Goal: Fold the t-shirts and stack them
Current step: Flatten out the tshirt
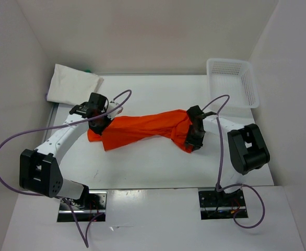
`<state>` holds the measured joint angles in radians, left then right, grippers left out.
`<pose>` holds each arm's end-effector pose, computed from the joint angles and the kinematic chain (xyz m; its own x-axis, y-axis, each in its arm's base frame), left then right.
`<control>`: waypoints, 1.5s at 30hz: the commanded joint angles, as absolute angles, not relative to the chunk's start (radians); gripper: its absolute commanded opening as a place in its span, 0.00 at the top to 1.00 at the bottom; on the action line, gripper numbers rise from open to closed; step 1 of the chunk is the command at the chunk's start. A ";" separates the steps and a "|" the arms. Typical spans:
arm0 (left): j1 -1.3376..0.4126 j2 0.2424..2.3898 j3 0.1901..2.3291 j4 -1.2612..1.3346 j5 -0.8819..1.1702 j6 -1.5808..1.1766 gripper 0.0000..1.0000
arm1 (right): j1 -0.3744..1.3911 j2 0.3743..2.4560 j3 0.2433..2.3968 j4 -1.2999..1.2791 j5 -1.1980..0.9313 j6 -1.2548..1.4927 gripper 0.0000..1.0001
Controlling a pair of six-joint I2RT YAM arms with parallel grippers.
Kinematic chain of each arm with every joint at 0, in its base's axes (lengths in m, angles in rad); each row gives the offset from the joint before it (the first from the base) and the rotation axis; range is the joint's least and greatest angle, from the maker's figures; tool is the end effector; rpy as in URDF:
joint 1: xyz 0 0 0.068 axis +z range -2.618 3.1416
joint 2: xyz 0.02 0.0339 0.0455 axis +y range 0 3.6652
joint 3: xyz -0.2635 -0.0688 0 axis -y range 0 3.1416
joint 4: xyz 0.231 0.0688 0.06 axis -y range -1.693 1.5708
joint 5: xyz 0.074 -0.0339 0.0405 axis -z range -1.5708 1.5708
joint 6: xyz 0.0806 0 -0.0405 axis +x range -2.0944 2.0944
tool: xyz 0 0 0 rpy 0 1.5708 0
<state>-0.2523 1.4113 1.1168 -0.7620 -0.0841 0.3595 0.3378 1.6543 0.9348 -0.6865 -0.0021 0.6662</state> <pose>0.2850 -0.0665 0.2297 -0.7157 0.5465 -0.4347 0.4920 0.8364 0.2415 0.2647 0.0932 0.1165 -0.9367 0.3260 -0.1277 0.3144 0.9437 0.1030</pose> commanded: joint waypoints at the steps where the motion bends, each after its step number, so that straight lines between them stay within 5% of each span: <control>1: -0.247 1.379 1.111 -0.781 -0.129 0.342 1.00 | 0.342 1.717 0.908 -0.575 -0.051 0.695 0.68; 3: -0.232 1.370 1.111 -0.781 -0.139 0.362 1.00 | 0.333 1.691 0.936 -0.587 -0.031 0.706 1.00; 7: -0.152 1.399 1.260 -0.756 -0.248 0.417 1.00 | 0.282 1.643 1.199 -0.711 0.073 0.623 1.00; 13: -0.035 1.496 1.778 -0.802 -0.239 0.486 1.00 | 0.121 1.663 2.080 -0.971 0.097 0.465 1.00; 16: -0.014 1.496 1.862 -0.815 -0.276 0.531 1.00 | 0.097 1.661 2.233 -1.031 0.084 0.446 1.00; 30: 0.097 1.339 1.691 -0.816 -0.274 0.658 1.00 | 0.071 1.284 1.504 -1.003 -0.125 0.440 1.00; 32: 0.081 1.318 1.610 -0.816 -0.264 0.672 1.00 | 0.104 1.235 1.387 -0.980 -0.150 0.471 1.00; 34: 0.040 1.261 1.266 -0.816 -0.288 0.724 1.00 | 0.176 1.147 1.045 -0.930 -0.249 0.593 1.00; 36: 0.040 1.261 1.221 -0.827 -0.288 0.724 1.00 | 0.176 1.115 0.955 -0.902 -0.280 0.610 1.00; 45: 0.040 1.345 1.121 -0.873 -0.229 0.686 1.00 | 0.229 1.265 1.058 -0.887 -0.267 0.578 1.00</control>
